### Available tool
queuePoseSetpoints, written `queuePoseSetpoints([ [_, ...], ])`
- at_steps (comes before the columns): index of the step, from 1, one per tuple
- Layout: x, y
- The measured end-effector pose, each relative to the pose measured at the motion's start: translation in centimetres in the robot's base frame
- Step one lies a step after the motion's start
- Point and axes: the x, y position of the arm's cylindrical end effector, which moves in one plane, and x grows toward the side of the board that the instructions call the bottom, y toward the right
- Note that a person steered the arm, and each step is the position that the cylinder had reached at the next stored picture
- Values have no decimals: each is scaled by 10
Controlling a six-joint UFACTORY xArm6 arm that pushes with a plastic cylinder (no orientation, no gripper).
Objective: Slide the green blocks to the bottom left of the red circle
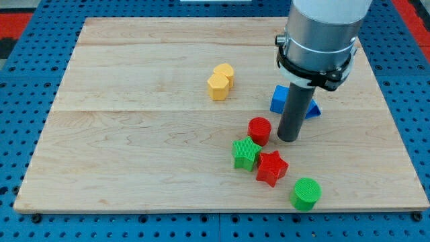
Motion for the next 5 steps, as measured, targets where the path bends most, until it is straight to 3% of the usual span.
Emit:
queuePoseSetpoints([
  [1, 7, 76],
  [2, 82, 133],
  [3, 115, 123],
  [5, 111, 13],
])
